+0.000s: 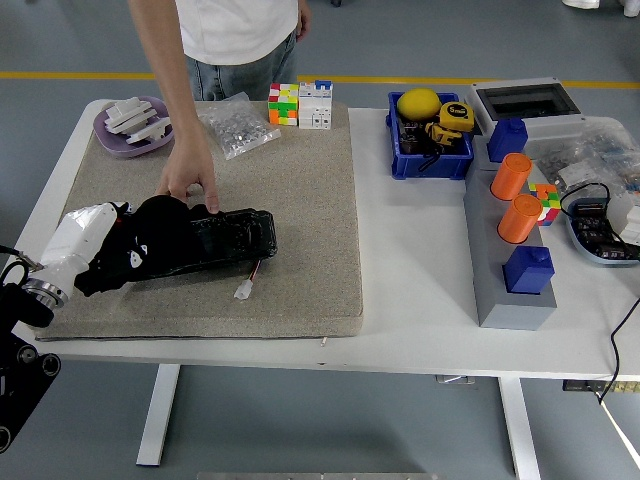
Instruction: Pick the rag up,wipe the panel,place it on the desk
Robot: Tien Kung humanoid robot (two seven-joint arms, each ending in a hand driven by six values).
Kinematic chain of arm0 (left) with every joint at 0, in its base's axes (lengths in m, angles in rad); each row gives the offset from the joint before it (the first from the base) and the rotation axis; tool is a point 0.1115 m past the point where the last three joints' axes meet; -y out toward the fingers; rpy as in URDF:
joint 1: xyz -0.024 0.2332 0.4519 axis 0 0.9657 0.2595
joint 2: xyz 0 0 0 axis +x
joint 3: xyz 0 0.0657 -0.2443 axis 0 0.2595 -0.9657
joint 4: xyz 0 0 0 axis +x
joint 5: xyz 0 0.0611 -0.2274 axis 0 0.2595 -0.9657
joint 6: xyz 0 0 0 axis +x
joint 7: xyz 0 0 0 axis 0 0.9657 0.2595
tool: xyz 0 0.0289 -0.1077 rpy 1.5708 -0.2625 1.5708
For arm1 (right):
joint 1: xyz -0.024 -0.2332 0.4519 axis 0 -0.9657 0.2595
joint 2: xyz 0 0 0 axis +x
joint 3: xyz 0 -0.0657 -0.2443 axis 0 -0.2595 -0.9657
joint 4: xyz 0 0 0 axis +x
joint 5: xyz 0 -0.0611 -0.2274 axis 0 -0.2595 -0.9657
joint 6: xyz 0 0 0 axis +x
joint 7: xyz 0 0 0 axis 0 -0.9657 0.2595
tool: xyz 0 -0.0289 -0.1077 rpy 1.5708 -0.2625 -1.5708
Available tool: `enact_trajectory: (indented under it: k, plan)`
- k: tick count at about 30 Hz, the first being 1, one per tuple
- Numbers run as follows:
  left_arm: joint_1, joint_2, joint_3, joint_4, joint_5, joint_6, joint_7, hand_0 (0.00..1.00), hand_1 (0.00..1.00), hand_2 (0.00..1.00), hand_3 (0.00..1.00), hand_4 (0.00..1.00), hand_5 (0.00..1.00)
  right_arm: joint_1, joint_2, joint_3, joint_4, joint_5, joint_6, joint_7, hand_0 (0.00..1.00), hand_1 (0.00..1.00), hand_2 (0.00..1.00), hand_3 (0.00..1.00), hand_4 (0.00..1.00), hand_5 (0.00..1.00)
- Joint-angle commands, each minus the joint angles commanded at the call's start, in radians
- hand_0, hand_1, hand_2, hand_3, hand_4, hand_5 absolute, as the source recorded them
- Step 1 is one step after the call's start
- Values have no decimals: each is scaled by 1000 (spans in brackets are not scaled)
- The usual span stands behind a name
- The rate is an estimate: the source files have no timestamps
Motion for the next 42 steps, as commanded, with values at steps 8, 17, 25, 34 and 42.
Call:
enact_trajectory:
  k: [8, 17, 25, 34, 42]
  plan:
    - [-73, -31, 95, 6, -16, 0, 0, 282, 321, 542, 479, 402, 2, 2, 3, -15, 0, 11, 1, -3, 794, 678, 683, 604, 984, 451]
    - [-113, -55, 167, 12, -25, -2, 5, 283, 322, 542, 479, 399, 2, 2, 7, -43, 0, 37, 5, -4, 794, 678, 683, 603, 984, 453]
    - [-145, -87, 222, 19, -33, -1, 6, 283, 322, 543, 480, 401, 2, -1, 7, -78, 0, 58, 15, -11, 795, 678, 683, 603, 984, 452]
    - [-171, -122, 254, 24, -36, -1, 9, 283, 322, 543, 481, 404, 2, -4, 9, -105, 0, 81, 19, -12, 793, 679, 683, 604, 984, 452]
    - [-165, -124, 247, 26, -33, 0, 10, 283, 322, 543, 481, 402, 2, -2, 9, -85, 0, 64, 21, -11, 794, 679, 683, 604, 984, 453]
